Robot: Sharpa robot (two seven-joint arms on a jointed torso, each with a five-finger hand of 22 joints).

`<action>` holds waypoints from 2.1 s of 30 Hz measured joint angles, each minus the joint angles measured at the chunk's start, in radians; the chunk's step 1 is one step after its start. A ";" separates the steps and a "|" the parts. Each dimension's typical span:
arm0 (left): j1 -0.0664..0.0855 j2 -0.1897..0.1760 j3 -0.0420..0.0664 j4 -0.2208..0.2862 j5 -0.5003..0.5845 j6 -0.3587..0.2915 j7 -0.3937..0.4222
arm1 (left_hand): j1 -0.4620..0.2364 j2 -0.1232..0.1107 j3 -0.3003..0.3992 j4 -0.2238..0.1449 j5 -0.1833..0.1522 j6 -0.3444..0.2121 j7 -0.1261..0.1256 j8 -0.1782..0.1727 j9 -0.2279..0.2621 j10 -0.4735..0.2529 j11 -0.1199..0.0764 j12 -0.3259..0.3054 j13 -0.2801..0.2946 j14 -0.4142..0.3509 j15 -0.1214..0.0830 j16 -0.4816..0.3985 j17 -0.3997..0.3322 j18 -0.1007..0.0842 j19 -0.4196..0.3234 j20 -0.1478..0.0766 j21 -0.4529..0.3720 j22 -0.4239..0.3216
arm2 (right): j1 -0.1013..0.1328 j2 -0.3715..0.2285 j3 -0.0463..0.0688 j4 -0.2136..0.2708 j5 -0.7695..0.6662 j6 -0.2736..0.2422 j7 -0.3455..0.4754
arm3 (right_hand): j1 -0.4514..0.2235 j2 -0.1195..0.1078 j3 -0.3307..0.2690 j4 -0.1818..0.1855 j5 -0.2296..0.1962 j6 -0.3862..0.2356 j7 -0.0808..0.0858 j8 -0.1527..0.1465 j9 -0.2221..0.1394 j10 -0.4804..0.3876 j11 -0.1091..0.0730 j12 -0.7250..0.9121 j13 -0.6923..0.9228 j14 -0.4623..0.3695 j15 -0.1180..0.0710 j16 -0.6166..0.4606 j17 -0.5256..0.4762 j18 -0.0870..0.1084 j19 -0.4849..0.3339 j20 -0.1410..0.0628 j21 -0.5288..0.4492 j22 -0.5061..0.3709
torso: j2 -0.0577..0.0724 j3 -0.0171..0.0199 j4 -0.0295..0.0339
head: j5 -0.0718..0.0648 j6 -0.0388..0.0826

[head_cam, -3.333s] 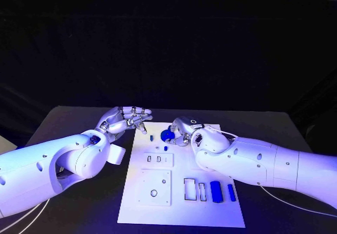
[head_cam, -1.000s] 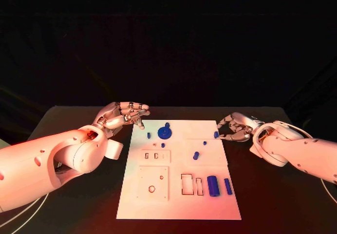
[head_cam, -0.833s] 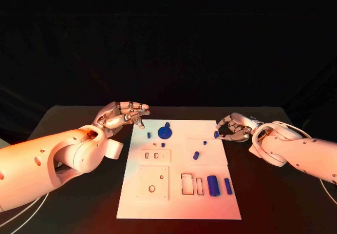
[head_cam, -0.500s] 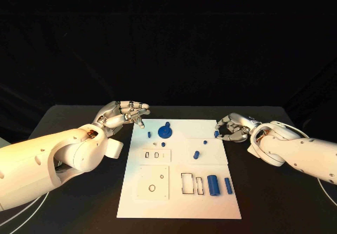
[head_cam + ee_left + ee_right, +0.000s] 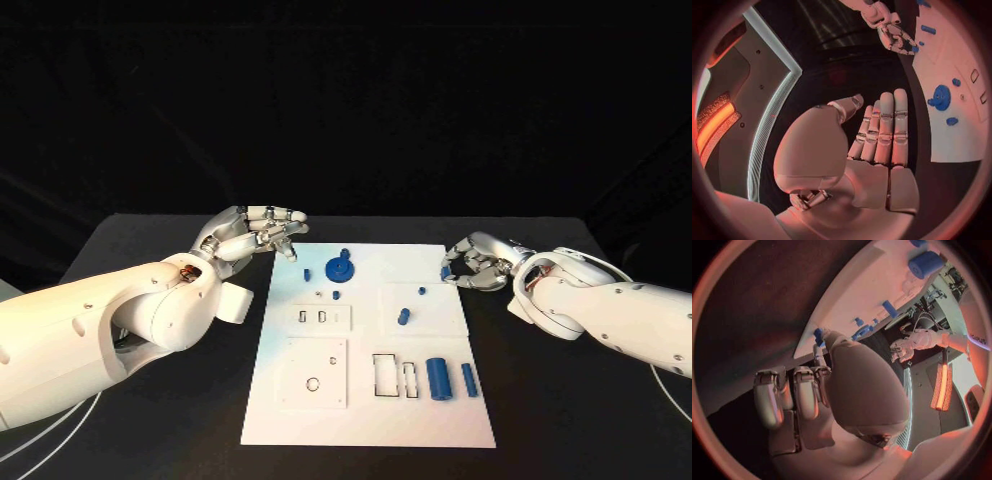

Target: Assemble the parts on the task board

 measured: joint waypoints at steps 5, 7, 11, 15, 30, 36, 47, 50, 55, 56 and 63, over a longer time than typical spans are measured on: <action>0.000 0.000 0.000 0.000 0.000 0.000 0.000 | 0.000 0.000 0.000 0.000 0.000 0.000 0.000 0.000 0.000 0.000 0.000 0.000 0.000 0.000 0.000 0.000 0.000 0.000 0.000 0.000 0.000 0.000 | 0.000 0.003 0.000 -0.003 0.000 0.007 -0.002 | 0.000 0.000 0.000 0.000 0.000 0.000 0.000 0.000 0.000 0.000 0.000 0.000 0.000 0.000 0.000 0.000 0.000 0.000 0.000 0.000 0.000 0.000 | 0.000 0.0007 -0.0003 | -0.001 0.000; 0.000 0.000 0.000 0.000 0.000 0.000 0.000 | 0.000 0.000 0.000 0.000 0.000 0.000 0.000 0.000 0.000 0.000 0.000 0.000 0.000 0.000 0.000 0.000 0.000 0.000 0.000 0.000 0.000 0.000 | 0.000 0.005 0.000 -0.004 0.001 0.009 -0.003 | 0.000 0.000 0.000 0.000 0.000 0.000 0.000 0.000 0.000 0.000 0.000 0.000 0.000 0.000 0.000 0.000 0.000 0.000 0.000 0.000 0.000 0.000 | 0.000 0.0012 -0.0003 | -0.001 0.000; 0.000 -0.001 0.000 0.000 0.000 0.000 0.000 | 0.000 0.000 0.000 0.000 0.000 0.000 0.000 0.000 0.001 0.000 0.000 0.000 0.000 0.000 0.000 0.000 0.000 0.000 0.000 0.000 0.000 0.000 | 0.000 0.008 0.000 -0.006 0.001 0.011 -0.006 | 0.000 0.000 0.003 -0.003 0.000 0.000 0.000 0.000 0.001 0.000 0.000 0.006 0.000 0.000 0.000 0.000 0.001 0.000 0.000 0.000 0.000 0.000 | 0.000 0.0013 -0.0004 | -0.001 -0.001; 0.000 -0.001 0.000 0.000 0.000 0.000 0.000 | 0.000 0.000 0.000 0.000 0.000 0.000 0.000 0.000 0.001 0.000 0.000 0.000 0.000 0.000 0.000 0.000 0.000 0.000 0.000 0.000 0.000 0.000 | 0.000 0.011 0.000 -0.007 0.001 0.011 -0.011 | 0.000 0.000 0.005 0.000 0.000 0.003 -0.004 0.000 0.001 0.004 -0.004 0.006 0.000 -0.003 -0.003 0.000 0.001 0.000 0.000 0.000 0.000 0.000 | 0.000 0.0013 -0.0005 | -0.001 -0.001; 0.000 -0.004 0.000 0.001 0.000 0.001 0.000 | 0.000 0.000 0.003 -0.003 0.000 0.000 0.000 0.000 0.001 0.000 0.000 0.000 0.000 0.000 0.000 0.000 -0.001 0.000 0.000 0.000 0.000 0.002 | -0.001 0.014 -0.001 0.000 -0.002 -0.013 -0.037 | -0.006 0.012 0.032 -0.002 0.006 0.031 -0.013 0.019 0.004 0.004 -0.011 0.015 0.001 -0.001 -0.013 0.000 0.000 0.000 0.000 -0.007 0.000 0.000 | 0.000 0.0001 0.0000 | -0.002 -0.002; 0.000 -0.005 0.000 0.002 0.000 0.001 0.000 | 0.000 0.000 0.003 -0.003 0.000 0.000 0.000 0.000 0.000 0.000 0.000 0.000 0.000 0.000 0.000 0.000 -0.001 0.000 0.000 0.000 0.000 0.002 | -0.002 0.011 -0.002 0.026 0.002 -0.040 -0.050 | -0.011 0.024 0.046 -0.008 0.014 0.041 -0.016 0.027 0.005 0.002 -0.016 0.015 0.001 0.000 -0.014 0.000 0.000 0.000 0.000 -0.014 0.000 0.000 | 0.000 0.0002 -0.0004 | -0.002 -0.002; 0.000 -0.007 0.000 0.001 0.000 0.001 0.000 | 0.000 0.000 0.003 -0.003 0.000 0.000 0.000 0.000 0.001 0.000 0.000 0.000 0.000 0.000 0.000 0.000 -0.001 0.000 0.000 0.000 0.000 0.001 | 0.023 -0.007 -0.001 0.123 0.015 -0.084 -0.083 | -0.017 0.030 0.050 -0.006 0.015 0.049 -0.017 0.034 0.008 0.004 -0.018 0.019 0.001 0.000 -0.014 0.000 0.000 0.000 0.000 -0.014 0.000 -0.001 | -0.002 -0.0005 -0.0017 | -0.003 -0.001; 0.000 -0.007 0.000 0.001 0.000 0.001 0.000 | 0.000 0.000 0.003 -0.003 0.000 0.000 0.000 0.000 0.001 0.000 0.000 0.000 0.000 0.000 0.000 0.000 -0.001 0.000 0.000 0.000 0.000 0.001 | 0.037 -0.005 0.000 0.156 0.017 -0.088 -0.093 | -0.021 0.034 0.050 -0.006 0.015 0.049 -0.017 0.034 0.010 0.004 -0.018 0.019 0.001 0.000 -0.014 0.000 0.000 0.000 0.000 -0.014 0.000 -0.001 | -0.003 -0.0006 -0.0016 | -0.004 0.000; 0.000 -0.007 0.000 0.001 0.000 0.001 -0.001 | 0.000 0.000 0.006 -0.006 0.000 0.000 0.000 0.000 0.001 0.000 0.000 0.000 0.000 0.000 0.000 0.000 -0.002 0.000 0.000 0.000 0.006 0.003 | 0.047 0.017 0.001 0.210 0.018 -0.093 -0.117 | -0.024 0.037 0.056 -0.005 0.015 0.049 -0.017 0.034 0.010 0.004 -0.018 0.019 0.001 0.000 -0.014 0.000 0.000 0.000 0.000 -0.014 0.000 0.000 | -0.004 -0.0005 -0.0017 | -0.002 -0.001; 0.000 -0.007 0.000 0.000 0.000 0.001 -0.001 | 0.000 0.000 0.006 -0.006 0.000 0.000 0.000 0.000 0.001 0.000 0.000 0.000 0.000 0.000 0.000 0.000 -0.002 0.000 0.000 0.000 0.006 0.003 | 0.048 0.026 0.001 0.222 0.017 -0.095 -0.125 | -0.024 0.037 0.058 -0.006 0.015 0.049 -0.017 0.034 0.010 0.004 -0.018 0.019 0.001 0.000 -0.014 0.000 0.000 0.000 0.000 -0.014 0.000 0.000 | -0.004 -0.0005 -0.0016 | -0.002 -0.001; 0.000 -0.002 0.000 -0.002 0.000 0.001 -0.001 | 0.000 0.000 0.006 -0.006 0.000 0.000 0.000 0.000 0.001 0.000 0.000 0.000 0.000 0.000 0.000 0.000 -0.002 0.000 0.000 0.000 0.006 0.003 | 0.051 0.105 -0.002 0.290 -0.014 -0.124 -0.231 | -0.027 0.039 0.066 -0.013 0.025 0.047 -0.016 0.041 0.010 0.004 -0.018 0.019 0.000 0.000 -0.014 0.000 0.000 0.000 0.000 -0.014 0.000 0.000 | -0.004 -0.0006 0.0000 | 0.004 -0.003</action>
